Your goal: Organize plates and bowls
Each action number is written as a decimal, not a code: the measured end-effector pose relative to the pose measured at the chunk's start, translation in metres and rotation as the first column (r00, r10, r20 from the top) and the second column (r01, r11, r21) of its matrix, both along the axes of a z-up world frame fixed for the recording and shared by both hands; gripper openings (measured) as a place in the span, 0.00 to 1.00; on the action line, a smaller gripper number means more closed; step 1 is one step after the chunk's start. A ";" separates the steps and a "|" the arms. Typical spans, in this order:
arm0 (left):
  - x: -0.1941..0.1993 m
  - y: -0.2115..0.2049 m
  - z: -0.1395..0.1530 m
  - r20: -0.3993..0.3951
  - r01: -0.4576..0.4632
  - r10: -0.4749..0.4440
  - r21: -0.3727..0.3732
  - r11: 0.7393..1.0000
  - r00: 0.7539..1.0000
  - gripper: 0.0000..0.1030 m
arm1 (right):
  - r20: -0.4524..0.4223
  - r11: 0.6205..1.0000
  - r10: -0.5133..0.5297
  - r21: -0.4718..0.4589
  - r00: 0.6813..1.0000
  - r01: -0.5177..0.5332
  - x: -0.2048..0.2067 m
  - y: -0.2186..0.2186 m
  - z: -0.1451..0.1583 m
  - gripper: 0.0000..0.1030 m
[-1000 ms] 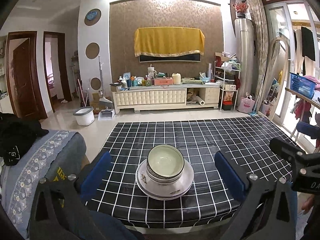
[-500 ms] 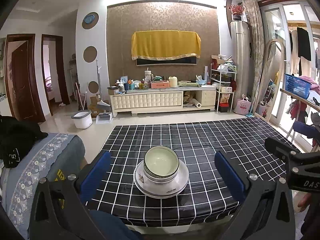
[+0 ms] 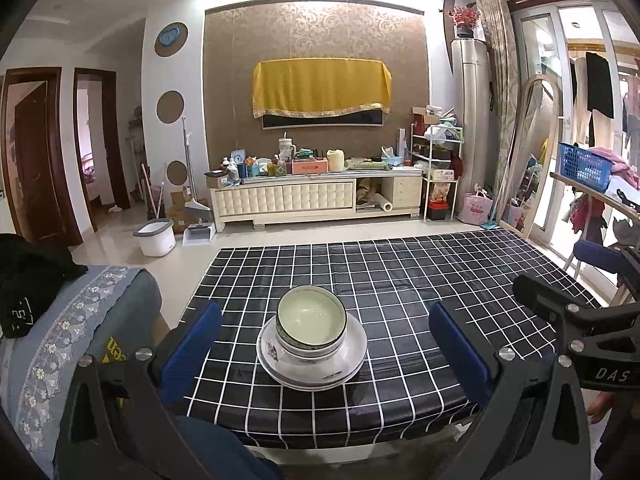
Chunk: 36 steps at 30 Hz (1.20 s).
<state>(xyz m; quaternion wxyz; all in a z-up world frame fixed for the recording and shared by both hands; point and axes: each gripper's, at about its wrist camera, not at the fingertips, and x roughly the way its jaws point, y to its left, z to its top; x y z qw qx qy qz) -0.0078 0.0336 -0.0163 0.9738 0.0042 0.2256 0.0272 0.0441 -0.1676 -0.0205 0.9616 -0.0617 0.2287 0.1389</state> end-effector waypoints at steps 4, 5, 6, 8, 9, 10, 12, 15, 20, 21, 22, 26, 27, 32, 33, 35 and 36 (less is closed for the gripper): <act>0.000 0.001 -0.001 -0.005 0.001 -0.001 -0.007 1.000 1.000 1.00 | -0.004 1.000 0.001 0.001 1.000 -0.001 0.000 0.000 -0.001 1.00; -0.001 0.002 -0.002 -0.006 0.000 -0.001 -0.006 1.000 1.000 1.00 | -0.005 1.000 0.001 0.001 1.000 -0.001 -0.001 0.000 -0.002 1.00; -0.001 0.002 -0.001 -0.007 0.001 -0.001 -0.006 1.000 1.000 1.00 | -0.005 1.000 0.002 0.001 1.000 -0.002 -0.001 0.000 -0.001 1.00; -0.001 0.002 -0.001 -0.009 0.004 -0.004 -0.005 1.000 1.000 1.00 | -0.004 1.000 0.001 -0.003 1.000 -0.001 -0.001 0.001 -0.002 1.00; -0.001 0.002 -0.001 -0.009 0.006 -0.006 -0.003 1.000 1.000 1.00 | -0.004 1.000 0.001 -0.003 1.000 -0.002 -0.001 0.001 -0.002 1.00; -0.001 0.002 -0.001 -0.010 0.004 -0.004 -0.003 1.000 1.000 1.00 | -0.005 1.000 0.002 -0.003 1.000 -0.002 0.000 0.001 -0.002 1.00; -0.001 0.003 -0.002 -0.013 0.002 -0.003 -0.005 1.000 1.000 1.00 | -0.006 1.000 0.002 -0.001 1.000 -0.002 0.000 0.001 -0.002 1.00; -0.001 0.003 -0.002 -0.019 0.003 -0.003 -0.006 1.000 1.000 1.00 | -0.006 1.000 0.000 -0.004 1.000 0.000 -0.001 0.000 -0.002 1.00; -0.001 0.002 -0.002 -0.019 0.008 -0.008 -0.013 1.000 1.000 1.00 | -0.008 1.000 -0.005 -0.012 1.000 0.005 -0.002 0.000 -0.004 1.00; 0.000 0.003 -0.002 -0.020 0.008 -0.009 -0.017 1.000 1.000 1.00 | -0.009 1.000 -0.006 -0.014 1.000 0.006 -0.001 -0.001 -0.004 1.00; 0.000 0.003 -0.002 -0.021 0.010 -0.011 -0.021 1.000 1.000 1.00 | -0.009 1.000 -0.006 -0.014 1.000 0.006 -0.001 -0.001 -0.004 1.00; 0.000 0.003 -0.004 -0.024 0.017 -0.018 -0.024 1.000 1.000 1.00 | -0.011 1.000 -0.009 -0.018 1.000 0.008 0.000 -0.002 -0.004 1.00; 0.000 0.003 -0.004 -0.023 0.016 -0.017 -0.023 1.000 1.000 1.00 | -0.010 1.000 -0.010 -0.020 1.000 0.010 0.000 -0.002 -0.005 1.00; 0.002 0.003 -0.006 -0.030 0.008 -0.009 -0.027 1.000 1.000 1.00 | -0.016 1.000 -0.007 -0.028 1.000 0.006 0.001 -0.001 -0.008 1.00; 0.002 0.003 -0.007 -0.032 0.005 -0.005 -0.027 1.000 0.999 1.00 | -0.017 1.000 -0.006 -0.030 1.000 0.006 0.001 -0.001 -0.009 1.00; 0.002 0.003 -0.008 -0.034 -0.001 0.000 -0.023 1.000 0.999 1.00 | -0.018 0.999 -0.007 -0.033 1.000 0.007 0.001 -0.001 -0.010 1.00; 0.002 0.004 -0.008 -0.037 -0.002 0.002 -0.022 1.000 0.999 1.00 | -0.019 0.999 -0.008 -0.034 1.000 0.007 0.001 -0.001 -0.010 1.00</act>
